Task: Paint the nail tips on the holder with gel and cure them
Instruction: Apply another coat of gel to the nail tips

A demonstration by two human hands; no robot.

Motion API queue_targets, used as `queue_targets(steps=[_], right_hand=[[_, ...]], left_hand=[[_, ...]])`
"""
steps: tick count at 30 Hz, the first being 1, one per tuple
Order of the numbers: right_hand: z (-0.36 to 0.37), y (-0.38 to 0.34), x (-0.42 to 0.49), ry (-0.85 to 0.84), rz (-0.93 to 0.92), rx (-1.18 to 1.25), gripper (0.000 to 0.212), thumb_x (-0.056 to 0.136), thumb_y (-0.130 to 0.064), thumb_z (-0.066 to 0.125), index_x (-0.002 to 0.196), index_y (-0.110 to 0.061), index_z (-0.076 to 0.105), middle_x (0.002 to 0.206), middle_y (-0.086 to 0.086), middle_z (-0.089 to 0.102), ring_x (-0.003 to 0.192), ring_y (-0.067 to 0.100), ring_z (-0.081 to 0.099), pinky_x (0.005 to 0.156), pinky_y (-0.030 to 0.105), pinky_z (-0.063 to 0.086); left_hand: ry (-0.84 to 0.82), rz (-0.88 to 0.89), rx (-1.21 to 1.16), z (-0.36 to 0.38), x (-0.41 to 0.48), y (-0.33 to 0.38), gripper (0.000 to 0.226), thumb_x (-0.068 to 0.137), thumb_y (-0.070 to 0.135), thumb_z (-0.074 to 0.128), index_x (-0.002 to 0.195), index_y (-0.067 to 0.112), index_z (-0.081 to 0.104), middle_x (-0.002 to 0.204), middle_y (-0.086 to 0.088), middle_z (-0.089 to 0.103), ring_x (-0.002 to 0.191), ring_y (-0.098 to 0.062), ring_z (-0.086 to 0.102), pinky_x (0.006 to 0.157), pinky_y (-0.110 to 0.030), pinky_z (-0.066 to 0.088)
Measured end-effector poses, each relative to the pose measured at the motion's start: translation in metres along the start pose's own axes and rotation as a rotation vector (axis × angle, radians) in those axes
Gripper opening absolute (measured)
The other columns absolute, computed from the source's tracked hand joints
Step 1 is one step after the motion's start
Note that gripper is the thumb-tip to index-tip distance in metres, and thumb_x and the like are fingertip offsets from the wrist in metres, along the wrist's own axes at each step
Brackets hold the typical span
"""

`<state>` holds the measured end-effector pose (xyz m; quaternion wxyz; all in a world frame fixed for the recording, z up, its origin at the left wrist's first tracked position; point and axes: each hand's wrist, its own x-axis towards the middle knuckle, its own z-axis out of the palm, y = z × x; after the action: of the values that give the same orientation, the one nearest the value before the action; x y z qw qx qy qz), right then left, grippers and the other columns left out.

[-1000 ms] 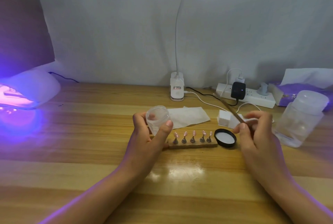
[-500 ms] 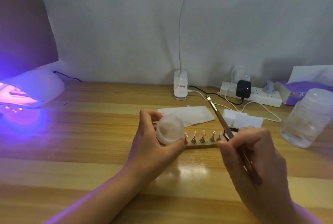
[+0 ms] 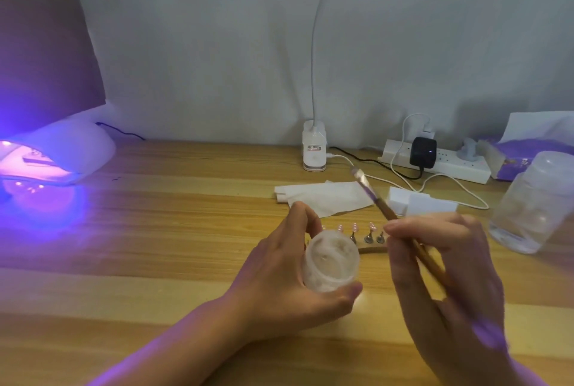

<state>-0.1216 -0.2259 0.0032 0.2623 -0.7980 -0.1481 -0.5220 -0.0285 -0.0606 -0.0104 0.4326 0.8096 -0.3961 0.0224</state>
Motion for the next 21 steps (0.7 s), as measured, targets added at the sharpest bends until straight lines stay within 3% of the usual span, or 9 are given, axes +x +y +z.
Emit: queue_targets(steps=[4, 8, 13, 21], right_hand=[[0.004, -0.002, 0.001, 0.076, 0.088, 0.191, 0.014, 0.102, -0.041, 0.039, 0.107, -0.03, 0.045, 0.089, -0.01, 0.051, 0.082, 0.008, 0.051, 0.073, 0.019, 0.04], [0.007, -0.004, -0.001, 0.082, 0.066, 0.306, 0.007, 0.102, -0.043, 0.039, 0.108, -0.041, 0.042, 0.084, -0.006, 0.05, 0.072, 0.01, 0.051, 0.063, 0.023, 0.041], [0.007, -0.002, -0.008, -0.071, 0.008, 0.191, 0.022, 0.103, -0.04, 0.038, 0.097, -0.019, 0.042, 0.084, -0.007, 0.049, 0.073, 0.006, 0.051, 0.058, 0.028, 0.043], [0.004, 0.0, -0.01, -0.219, 0.003, 0.126, 0.015, 0.098, -0.03, 0.044, 0.098, -0.015, 0.043, 0.08, 0.0, 0.055, 0.072, 0.017, 0.055, 0.057, 0.035, 0.044]], left_hand=[[-0.02, 0.0, 0.057, 0.001, -0.001, 0.001, 0.064, 0.06, 0.069, 0.073, 0.098, 0.035, 0.034, 0.091, 0.013, 0.052, 0.074, -0.012, 0.056, 0.064, -0.041, 0.051], [-0.015, 0.007, 0.091, 0.001, 0.0, -0.001, 0.065, 0.059, 0.073, 0.072, 0.098, 0.037, 0.033, 0.093, 0.016, 0.05, 0.076, -0.009, 0.056, 0.06, -0.035, 0.05], [0.0, 0.047, 0.084, 0.002, 0.001, -0.002, 0.064, 0.062, 0.069, 0.075, 0.096, 0.035, 0.033, 0.085, 0.013, 0.051, 0.066, -0.009, 0.052, 0.051, -0.026, 0.044], [0.004, 0.037, 0.085, 0.003, 0.001, -0.001, 0.065, 0.061, 0.07, 0.071, 0.095, 0.033, 0.031, 0.082, 0.012, 0.051, 0.063, -0.011, 0.05, 0.052, -0.03, 0.045]])
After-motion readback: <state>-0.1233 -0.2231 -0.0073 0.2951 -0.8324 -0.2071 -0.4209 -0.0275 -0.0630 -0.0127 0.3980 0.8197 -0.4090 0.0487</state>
